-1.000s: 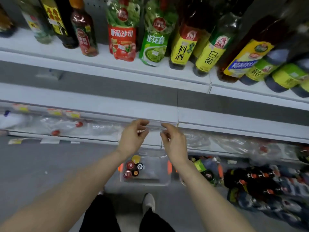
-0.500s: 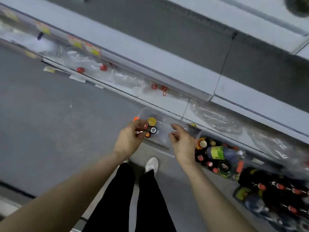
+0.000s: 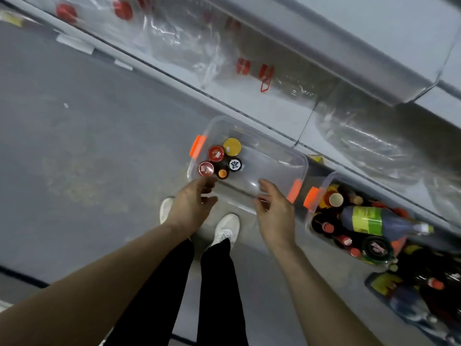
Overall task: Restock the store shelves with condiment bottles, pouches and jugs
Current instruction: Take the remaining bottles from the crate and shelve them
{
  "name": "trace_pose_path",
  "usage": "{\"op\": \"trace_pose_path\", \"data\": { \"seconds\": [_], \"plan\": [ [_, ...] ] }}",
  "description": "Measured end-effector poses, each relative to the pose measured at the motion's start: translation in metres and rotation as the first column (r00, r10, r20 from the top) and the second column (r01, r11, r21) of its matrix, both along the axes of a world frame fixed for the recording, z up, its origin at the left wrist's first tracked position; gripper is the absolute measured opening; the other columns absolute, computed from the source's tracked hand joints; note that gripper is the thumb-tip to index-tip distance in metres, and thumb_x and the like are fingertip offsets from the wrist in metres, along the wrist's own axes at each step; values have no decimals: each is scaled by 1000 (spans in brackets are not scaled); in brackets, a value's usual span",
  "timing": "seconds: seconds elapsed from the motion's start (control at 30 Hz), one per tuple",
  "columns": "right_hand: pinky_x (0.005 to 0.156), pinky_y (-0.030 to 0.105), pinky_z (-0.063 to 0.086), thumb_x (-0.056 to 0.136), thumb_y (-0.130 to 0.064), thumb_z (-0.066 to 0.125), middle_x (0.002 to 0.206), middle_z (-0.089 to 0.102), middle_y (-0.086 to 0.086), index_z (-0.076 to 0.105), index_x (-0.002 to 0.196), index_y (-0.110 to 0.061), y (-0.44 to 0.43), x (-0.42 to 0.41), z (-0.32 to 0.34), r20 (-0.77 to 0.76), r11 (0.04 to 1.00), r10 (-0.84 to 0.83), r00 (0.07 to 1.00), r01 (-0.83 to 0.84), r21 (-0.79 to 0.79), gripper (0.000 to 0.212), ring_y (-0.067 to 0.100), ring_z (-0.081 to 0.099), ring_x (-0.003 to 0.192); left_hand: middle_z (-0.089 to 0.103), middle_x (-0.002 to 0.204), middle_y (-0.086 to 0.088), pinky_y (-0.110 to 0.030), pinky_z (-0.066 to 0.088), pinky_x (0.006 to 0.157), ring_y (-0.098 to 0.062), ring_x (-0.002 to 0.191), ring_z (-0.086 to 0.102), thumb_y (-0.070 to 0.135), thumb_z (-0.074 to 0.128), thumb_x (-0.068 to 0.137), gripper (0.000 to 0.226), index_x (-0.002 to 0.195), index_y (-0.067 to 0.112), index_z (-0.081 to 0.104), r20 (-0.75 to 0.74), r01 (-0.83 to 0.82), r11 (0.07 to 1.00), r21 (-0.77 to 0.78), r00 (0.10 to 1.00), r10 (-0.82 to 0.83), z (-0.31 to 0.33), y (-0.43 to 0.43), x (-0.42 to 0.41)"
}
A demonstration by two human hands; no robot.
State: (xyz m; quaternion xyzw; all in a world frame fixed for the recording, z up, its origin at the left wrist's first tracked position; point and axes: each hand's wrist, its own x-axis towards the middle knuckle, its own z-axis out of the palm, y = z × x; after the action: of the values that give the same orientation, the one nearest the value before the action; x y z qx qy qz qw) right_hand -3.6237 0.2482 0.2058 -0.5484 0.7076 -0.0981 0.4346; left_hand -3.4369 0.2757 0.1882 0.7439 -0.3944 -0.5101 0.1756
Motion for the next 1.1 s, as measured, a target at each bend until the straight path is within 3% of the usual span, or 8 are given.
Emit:
{"op": "trace_pose_path", "data": {
  "seconds": [0.1, 0.23, 0.5, 0.77, 0.93, 1.1],
  "plan": [
    [99, 32, 51, 92, 1, 65, 128, 67, 6, 60, 137, -10, -4, 3, -53, -5, 999, 20, 1000, -20, 27, 47, 20, 67, 109, 65, 119, 2, -22, 49, 92, -10, 108, 61, 6, 69, 90, 44, 132, 16, 58, 11, 52, 999, -11, 999, -52, -52, -9, -3],
    [93, 23, 48, 92, -1, 66, 126, 67, 6, 59, 137, -14, -12, 7, -128, -39, 997, 34, 999, -31, 65, 48, 20, 66, 108, 64, 123, -2, -33, 51, 97, -19, 114, 61, 6, 69, 89, 45, 132, 15, 57, 22, 109, 994, -7, 994, -109, -120, -21, -9],
    [102, 42, 50, 89, 0, 69, 132, 64, 10, 52, 143, -15, -41, 7, -255, -69, 991, 79, 995, -70, 115, 58, 26, 62, 118, 65, 126, -7, -31, 47, 96, -23, 116, 60, 10, 67, 89, 42, 130, 14, 61, 110, 280, 959, -51, 956, -273, -225, -46, -20],
    [106, 44, 46, 86, -3, 75, 144, 56, 10, 45, 148, -14, -48, 3, -339, -113, 981, 167, 979, -153, 121, 70, 28, 54, 129, 64, 127, -7, -20, 42, 92, -23, 114, 60, 9, 67, 87, 48, 134, 16, 58, 134, 317, 946, -67, 943, -306, -287, -65, -28],
    [105, 33, 46, 82, -8, 80, 141, 57, 8, 47, 146, -14, -43, 12, -367, -81, 983, 180, 980, -176, 51, 72, 26, 55, 128, 64, 127, -6, -20, 41, 86, -22, 113, 61, 17, 65, 91, 43, 133, 16, 57, 142, 393, 917, -70, 914, -381, -312, -71, -32],
    [86, 18, 41, 85, -9, 74, 128, 64, 4, 57, 133, -17, -48, 16, -379, -38, 991, 133, 990, -134, -18, 51, 22, 60, 114, 65, 122, -8, -19, 35, 74, -26, 110, 62, 27, 68, 91, 42, 128, 12, 55, 115, 451, 892, 9, 886, -449, -324, -75, -33]
  ]
}}
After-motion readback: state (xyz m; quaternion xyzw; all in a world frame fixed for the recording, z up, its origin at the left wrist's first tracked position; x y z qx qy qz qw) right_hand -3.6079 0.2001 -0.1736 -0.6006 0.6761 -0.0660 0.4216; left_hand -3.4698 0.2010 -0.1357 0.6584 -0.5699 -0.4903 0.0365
